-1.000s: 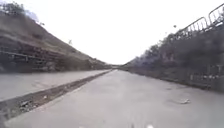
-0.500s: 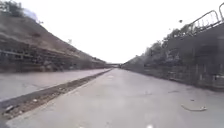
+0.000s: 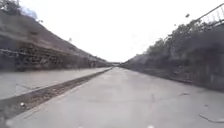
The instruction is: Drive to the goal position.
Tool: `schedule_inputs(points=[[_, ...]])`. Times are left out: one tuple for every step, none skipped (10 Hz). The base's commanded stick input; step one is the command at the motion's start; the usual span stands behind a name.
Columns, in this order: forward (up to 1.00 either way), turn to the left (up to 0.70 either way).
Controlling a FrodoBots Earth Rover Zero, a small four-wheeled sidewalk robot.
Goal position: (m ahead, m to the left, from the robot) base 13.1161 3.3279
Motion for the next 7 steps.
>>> schedule_inputs(points=[[0.7, 0.0], [0.7, 0.0], [0.7, 0.0], [0.7, 0.0], [0.7, 0.0], [0.7, 0.0], [0.7, 0.0]])
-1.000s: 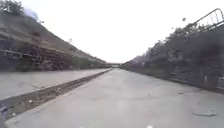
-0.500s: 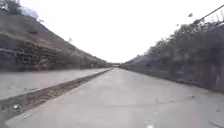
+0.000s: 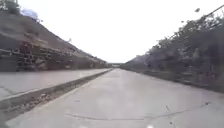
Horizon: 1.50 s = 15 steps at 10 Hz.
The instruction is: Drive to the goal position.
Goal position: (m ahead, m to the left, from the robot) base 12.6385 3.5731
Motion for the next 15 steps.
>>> schedule_inputs(points=[[0.7, 0.0], [0.7, 0.0], [0.7, 0.0], [0.7, 0.0], [0.7, 0.0], [0.7, 0.0], [0.7, 0.0], [0.7, 0.0], [0.7, 0.0], [0.7, 0.0], [0.7, 0.0], [0.7, 0.0], [0.7, 0.0], [0.7, 0.0], [0.7, 0.0]])
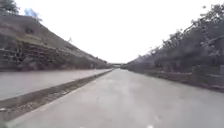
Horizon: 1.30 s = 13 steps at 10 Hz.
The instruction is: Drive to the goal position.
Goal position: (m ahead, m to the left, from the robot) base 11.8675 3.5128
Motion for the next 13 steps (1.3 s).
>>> schedule_inputs(points=[[0.7, 0.0], [0.7, 0.0], [0.7, -0.11], [0.7, -0.23], [0.7, -0.17], [0.7, -0.02], [0.7, 0.0], [0.7, 0.0], [0.7, 0.0], [0.7, 0.0], [0.7, 0.0], [0.7, 0.0], [0.7, 0.0]])
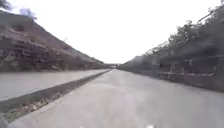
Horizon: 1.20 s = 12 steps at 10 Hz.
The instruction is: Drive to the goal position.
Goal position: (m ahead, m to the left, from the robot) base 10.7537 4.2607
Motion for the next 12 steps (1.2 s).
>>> schedule_inputs(points=[[0.7, 0.0], [0.7, 0.0], [0.7, 0.0], [0.7, 0.0], [0.7, 0.0], [0.7, 0.0], [0.7, 0.0], [0.7, 0.0], [0.7, 0.0], [0.7, 0.0], [0.7, 0.0], [0.7, 0.0]])
